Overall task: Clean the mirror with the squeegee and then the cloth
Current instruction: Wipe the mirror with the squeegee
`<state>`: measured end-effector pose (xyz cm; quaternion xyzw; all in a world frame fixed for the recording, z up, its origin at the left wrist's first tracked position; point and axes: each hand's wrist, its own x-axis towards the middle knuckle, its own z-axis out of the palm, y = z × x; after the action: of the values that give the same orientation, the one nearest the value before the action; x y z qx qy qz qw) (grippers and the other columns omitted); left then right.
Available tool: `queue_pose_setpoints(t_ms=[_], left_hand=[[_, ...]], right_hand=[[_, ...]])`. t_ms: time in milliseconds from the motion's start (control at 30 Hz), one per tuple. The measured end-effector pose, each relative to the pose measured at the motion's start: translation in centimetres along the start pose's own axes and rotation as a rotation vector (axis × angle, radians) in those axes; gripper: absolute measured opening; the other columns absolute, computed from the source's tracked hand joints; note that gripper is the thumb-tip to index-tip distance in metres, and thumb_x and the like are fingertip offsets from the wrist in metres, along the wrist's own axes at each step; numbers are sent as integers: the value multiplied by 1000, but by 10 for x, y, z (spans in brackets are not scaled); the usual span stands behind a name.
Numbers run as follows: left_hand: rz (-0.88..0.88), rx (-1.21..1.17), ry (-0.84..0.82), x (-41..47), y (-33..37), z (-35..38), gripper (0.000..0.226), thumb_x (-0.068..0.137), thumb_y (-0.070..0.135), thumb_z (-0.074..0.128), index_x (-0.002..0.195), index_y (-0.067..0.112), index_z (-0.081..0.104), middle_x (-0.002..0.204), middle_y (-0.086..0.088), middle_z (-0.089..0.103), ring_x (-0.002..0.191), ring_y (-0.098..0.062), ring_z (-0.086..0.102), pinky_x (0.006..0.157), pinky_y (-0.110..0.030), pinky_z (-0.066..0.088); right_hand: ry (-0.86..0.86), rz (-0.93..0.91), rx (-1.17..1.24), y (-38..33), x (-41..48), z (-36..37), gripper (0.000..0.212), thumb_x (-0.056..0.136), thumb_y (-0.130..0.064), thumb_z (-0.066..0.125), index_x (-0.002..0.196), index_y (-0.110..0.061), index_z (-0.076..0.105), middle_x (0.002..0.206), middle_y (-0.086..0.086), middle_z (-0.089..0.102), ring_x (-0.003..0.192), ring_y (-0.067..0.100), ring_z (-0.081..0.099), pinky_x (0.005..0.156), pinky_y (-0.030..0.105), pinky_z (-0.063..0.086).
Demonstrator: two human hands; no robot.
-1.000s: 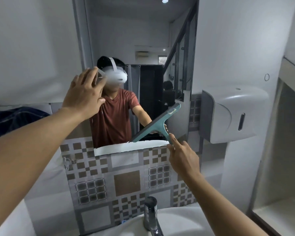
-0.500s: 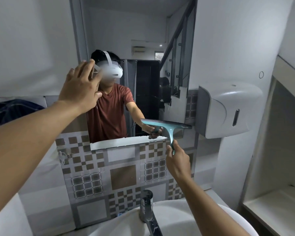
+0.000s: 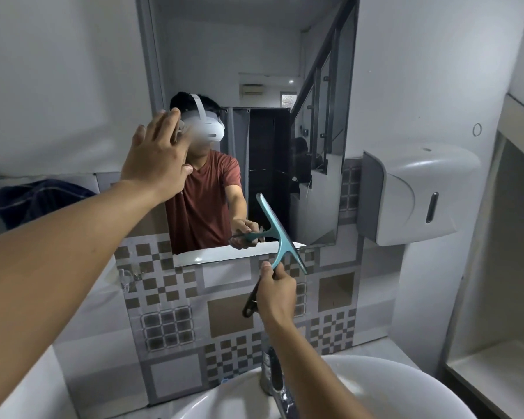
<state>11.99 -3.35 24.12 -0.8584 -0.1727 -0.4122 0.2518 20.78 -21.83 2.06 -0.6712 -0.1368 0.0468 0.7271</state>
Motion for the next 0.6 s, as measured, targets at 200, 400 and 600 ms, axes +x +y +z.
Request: queue_pose_setpoints(t_ms=[200, 400, 600], left_hand=[[-8, -9, -8, -1, -2, 3, 83, 86, 27, 73, 155, 17, 29, 163, -20, 16, 150, -41, 14, 117, -63, 23], [-12, -8, -17, -2, -1, 3, 81, 88, 26, 70, 156, 17, 27, 165, -18, 13, 151, -39, 11, 118, -60, 21], [-21, 0, -36, -1, -2, 2, 81, 89, 28, 68, 156, 19, 25, 166, -16, 11, 152, -37, 10, 119, -59, 20]], right_hand=[[-123, -31, -1, 20, -40, 44, 21, 102, -36, 53, 89, -24, 64, 55, -7, 50, 50, 8, 49, 53, 29, 45], [-193, -50, -72, 37, -70, 73, 15, 103, -38, 51, 94, -32, 62, 65, -6, 59, 54, 3, 54, 55, 27, 49], [-229, -159, -304, 44, -73, 67, 15, 104, -36, 49, 110, -28, 60, 73, -5, 66, 62, 8, 63, 57, 29, 54]])
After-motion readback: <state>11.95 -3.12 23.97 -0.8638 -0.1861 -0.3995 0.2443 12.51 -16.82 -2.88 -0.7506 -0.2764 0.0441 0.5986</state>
